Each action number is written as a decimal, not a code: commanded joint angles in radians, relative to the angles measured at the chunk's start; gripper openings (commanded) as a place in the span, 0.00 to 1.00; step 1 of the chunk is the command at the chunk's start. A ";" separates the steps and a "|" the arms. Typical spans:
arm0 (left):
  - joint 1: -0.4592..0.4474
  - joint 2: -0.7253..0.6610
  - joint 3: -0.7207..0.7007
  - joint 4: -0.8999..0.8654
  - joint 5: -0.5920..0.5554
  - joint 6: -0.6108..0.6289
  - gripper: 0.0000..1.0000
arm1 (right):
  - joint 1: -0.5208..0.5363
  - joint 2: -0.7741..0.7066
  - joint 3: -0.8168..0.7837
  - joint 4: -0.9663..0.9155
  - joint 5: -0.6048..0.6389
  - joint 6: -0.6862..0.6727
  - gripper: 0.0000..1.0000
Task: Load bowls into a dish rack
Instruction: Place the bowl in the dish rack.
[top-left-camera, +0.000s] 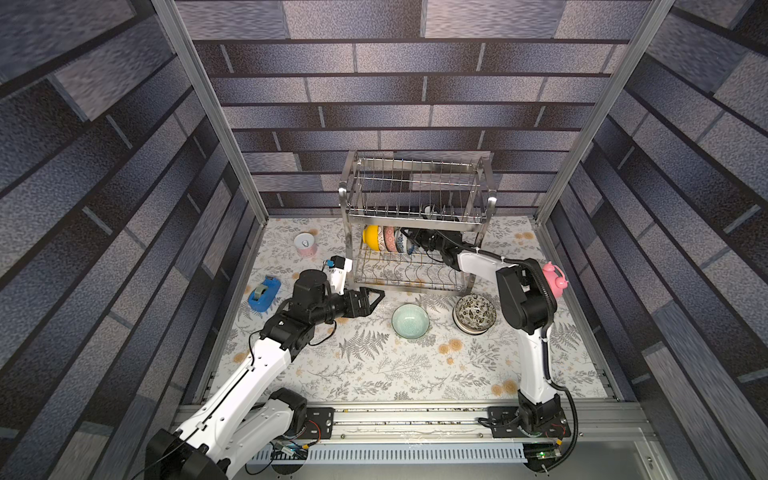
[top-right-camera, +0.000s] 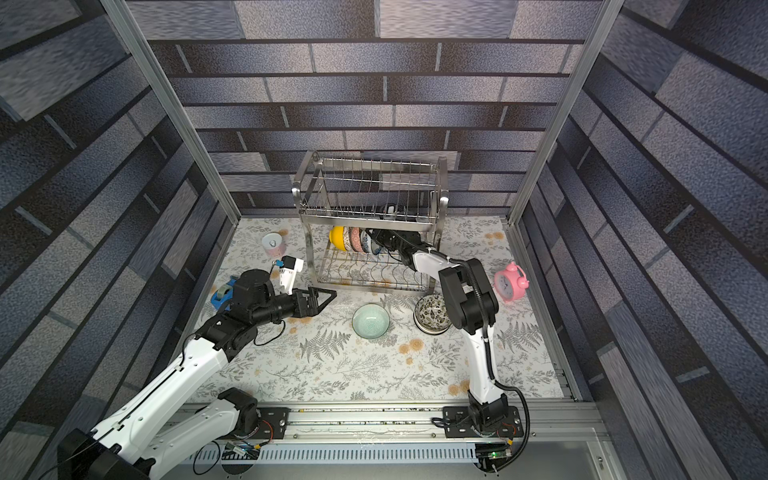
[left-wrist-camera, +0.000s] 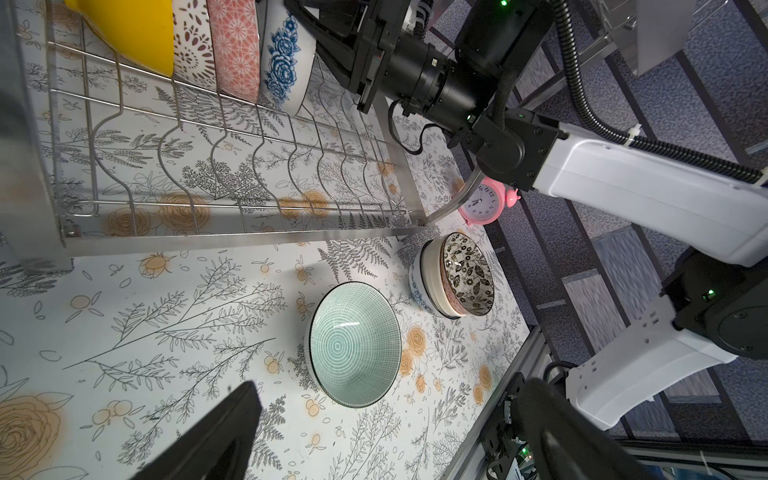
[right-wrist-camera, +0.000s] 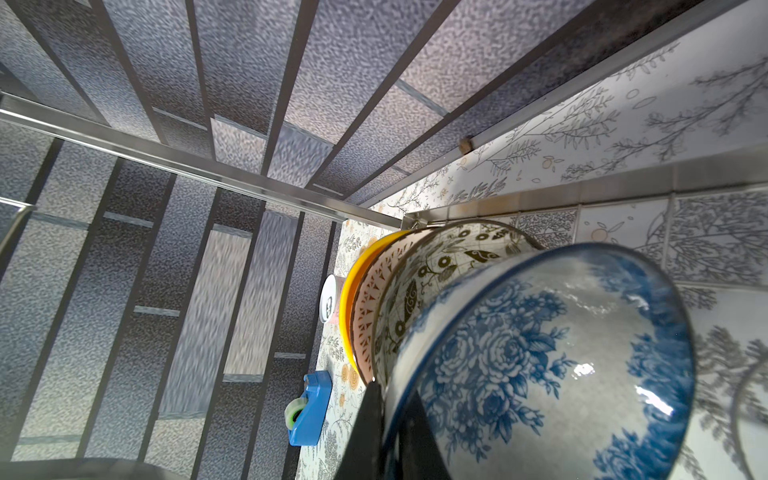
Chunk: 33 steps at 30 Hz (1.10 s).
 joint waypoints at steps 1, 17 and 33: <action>0.003 0.003 0.028 -0.014 0.008 0.031 1.00 | -0.009 0.020 0.064 0.081 -0.060 0.027 0.00; -0.001 -0.001 0.028 -0.016 0.005 0.029 1.00 | -0.038 0.100 0.115 0.176 -0.155 0.131 0.00; -0.005 0.003 0.030 -0.016 0.000 0.028 1.00 | -0.046 0.120 0.097 0.175 -0.166 0.146 0.00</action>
